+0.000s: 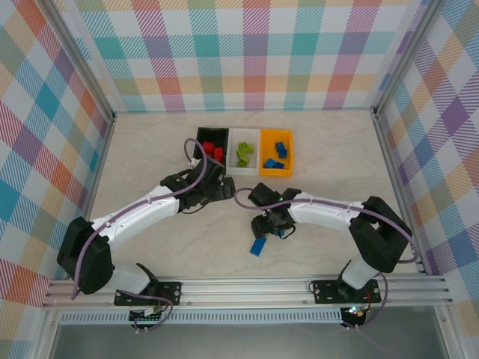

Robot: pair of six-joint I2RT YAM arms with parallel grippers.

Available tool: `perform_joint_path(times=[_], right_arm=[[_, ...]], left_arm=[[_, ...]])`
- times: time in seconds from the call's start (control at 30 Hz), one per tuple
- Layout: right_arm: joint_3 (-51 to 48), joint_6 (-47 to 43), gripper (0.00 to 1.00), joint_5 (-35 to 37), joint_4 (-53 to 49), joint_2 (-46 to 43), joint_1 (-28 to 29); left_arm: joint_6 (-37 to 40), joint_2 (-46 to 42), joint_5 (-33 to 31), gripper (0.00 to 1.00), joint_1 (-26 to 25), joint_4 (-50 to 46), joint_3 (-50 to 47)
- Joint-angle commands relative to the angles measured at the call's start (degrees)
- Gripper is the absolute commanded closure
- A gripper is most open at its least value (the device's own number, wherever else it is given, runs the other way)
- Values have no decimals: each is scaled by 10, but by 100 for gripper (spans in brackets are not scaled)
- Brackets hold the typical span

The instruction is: Sort the legos into containers by color

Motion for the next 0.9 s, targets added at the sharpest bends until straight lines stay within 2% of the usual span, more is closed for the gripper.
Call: perform_joint_path(times=[0.0,0.3,0.5,0.7,0.87], right_arm=[[-13,71,31,-18,-23,-4,8],[16,138,34,-43,-10,51,16],[59,140,37,-11,-17,95,16],[77,128,44,5,-10,130,18],[106,122,44,39,-25,162,19]], left_arm=[[-8,-16,7,0,-6,2,-9],[3,-34,-3,0,-5,-8,-15],[4,-50,-12,0,-6,-3,-33],[11,-58,-17,0,-6,-8,-35],[15,-59,-18,0,-5,-7,-33]])
